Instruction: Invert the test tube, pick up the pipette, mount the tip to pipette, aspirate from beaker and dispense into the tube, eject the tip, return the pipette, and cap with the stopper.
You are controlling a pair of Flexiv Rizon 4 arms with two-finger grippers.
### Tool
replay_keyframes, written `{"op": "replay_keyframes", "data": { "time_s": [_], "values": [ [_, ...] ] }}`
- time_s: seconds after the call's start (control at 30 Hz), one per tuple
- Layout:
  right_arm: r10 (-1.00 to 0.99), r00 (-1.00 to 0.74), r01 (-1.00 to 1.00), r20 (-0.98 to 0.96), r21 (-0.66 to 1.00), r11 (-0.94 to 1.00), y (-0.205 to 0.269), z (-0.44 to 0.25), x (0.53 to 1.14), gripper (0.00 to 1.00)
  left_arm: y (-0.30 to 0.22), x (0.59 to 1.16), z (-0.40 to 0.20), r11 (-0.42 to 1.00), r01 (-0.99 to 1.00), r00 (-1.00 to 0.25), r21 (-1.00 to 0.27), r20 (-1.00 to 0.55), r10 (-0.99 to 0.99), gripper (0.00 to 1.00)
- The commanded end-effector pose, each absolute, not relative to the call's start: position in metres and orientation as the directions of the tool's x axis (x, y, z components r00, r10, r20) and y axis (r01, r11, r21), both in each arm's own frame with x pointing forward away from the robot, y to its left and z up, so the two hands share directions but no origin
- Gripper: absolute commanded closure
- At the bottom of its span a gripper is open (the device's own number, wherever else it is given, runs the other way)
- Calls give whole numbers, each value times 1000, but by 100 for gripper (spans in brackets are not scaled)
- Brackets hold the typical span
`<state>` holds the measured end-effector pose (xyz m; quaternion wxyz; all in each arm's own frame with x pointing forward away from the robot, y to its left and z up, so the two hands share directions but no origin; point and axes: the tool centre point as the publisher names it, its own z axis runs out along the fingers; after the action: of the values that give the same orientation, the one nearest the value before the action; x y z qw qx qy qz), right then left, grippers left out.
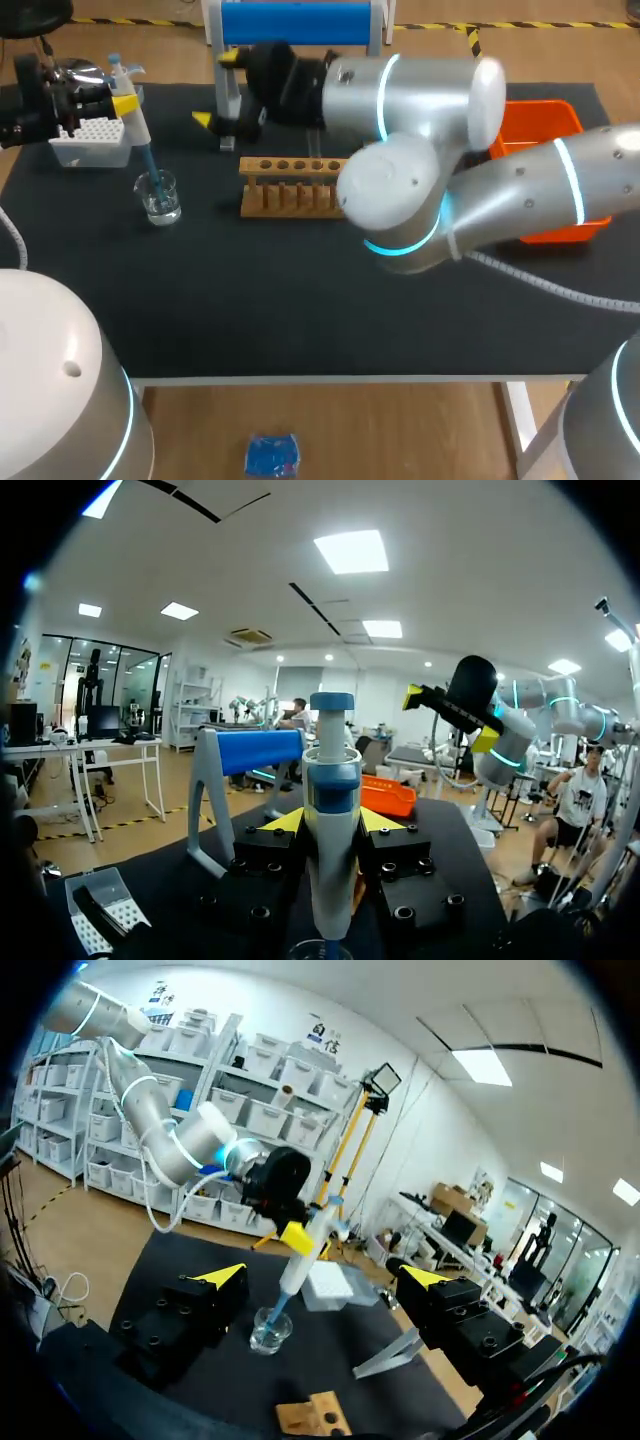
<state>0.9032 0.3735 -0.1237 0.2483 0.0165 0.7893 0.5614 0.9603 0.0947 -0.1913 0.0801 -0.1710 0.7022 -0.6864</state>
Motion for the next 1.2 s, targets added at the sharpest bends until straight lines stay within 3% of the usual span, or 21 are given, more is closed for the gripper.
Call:
{"op": "replay_keyframes", "data": {
  "time_s": [0.03,0.77,1.2],
  "values": [
    [-87,-972,-234,-220,844,483,363,-87,905,0,96,961,-192,-2,-129,-930,-992,121,-346,100],
    [-120,-984,-175,-133,851,495,486,-86,980,0,96,961,-192,-2,-129,-930,-992,121,-346,100],
    [-100,-988,-152,-118,858,490,494,-98,985,0,96,961,-192,-2,-129,-930,-992,121,-346,100]
  ]
}}
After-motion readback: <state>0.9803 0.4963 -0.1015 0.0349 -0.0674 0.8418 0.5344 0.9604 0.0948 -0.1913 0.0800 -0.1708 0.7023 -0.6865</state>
